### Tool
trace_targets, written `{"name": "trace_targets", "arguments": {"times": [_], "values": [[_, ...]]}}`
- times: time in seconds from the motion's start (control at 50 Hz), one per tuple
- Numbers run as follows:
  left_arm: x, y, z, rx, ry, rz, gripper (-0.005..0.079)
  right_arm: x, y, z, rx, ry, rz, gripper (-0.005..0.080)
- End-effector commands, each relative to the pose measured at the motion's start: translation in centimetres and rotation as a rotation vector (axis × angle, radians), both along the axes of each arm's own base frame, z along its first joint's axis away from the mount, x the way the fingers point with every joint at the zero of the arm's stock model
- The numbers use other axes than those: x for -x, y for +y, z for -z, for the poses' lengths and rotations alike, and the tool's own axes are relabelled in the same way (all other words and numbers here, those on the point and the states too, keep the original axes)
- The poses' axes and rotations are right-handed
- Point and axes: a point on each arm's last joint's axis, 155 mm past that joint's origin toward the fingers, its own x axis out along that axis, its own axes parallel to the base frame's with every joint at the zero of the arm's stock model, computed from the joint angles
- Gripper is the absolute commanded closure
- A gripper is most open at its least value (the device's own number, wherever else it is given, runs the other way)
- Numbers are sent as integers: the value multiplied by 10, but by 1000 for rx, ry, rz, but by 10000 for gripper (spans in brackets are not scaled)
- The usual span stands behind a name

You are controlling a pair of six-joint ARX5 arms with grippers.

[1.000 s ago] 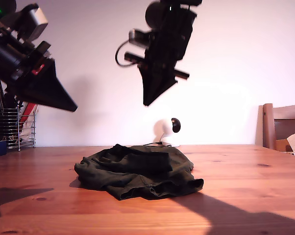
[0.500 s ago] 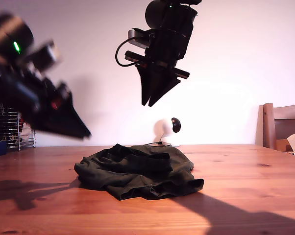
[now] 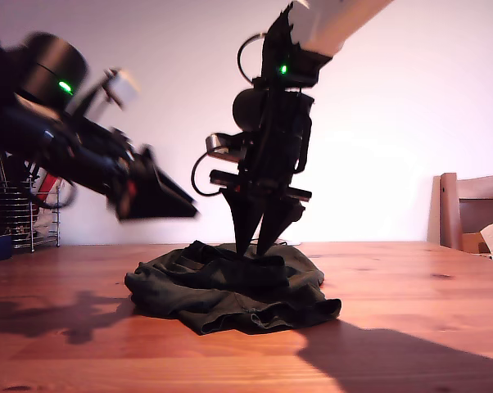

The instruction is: Fold the underwear in front of you. After folding it, place it to the right side.

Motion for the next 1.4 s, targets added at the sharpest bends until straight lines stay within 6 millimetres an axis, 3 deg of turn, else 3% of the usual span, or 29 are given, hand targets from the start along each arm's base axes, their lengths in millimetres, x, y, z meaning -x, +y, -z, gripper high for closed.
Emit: {"name": "trace_targets", "arguments": {"times": [0.0, 0.16, 0.36, 0.7, 0.98, 1.28, 1.38], "values": [[-1, -6, 15, -26, 6, 29, 468, -2, -4, -10, -24, -5, 12, 449], [-15, -18, 29, -84, 7, 33, 418, -6, -12, -11, -44, 13, 37, 449], [-30, -27, 29, -125, -3, 29, 416, -8, -15, -12, -79, 31, 48, 449], [-19, -20, 48, -183, 113, 31, 416, -16, -15, -14, -94, 7, 54, 449], [-25, -18, 70, -224, 150, 11, 416, -18, -15, -15, -98, 0, 55, 449], [-28, -18, 72, -241, 152, 1, 420, -18, -15, -15, -99, -2, 56, 450], [-23, -12, 81, -271, 187, -8, 506, -18, -15, -15, -99, -2, 56, 450]]}}
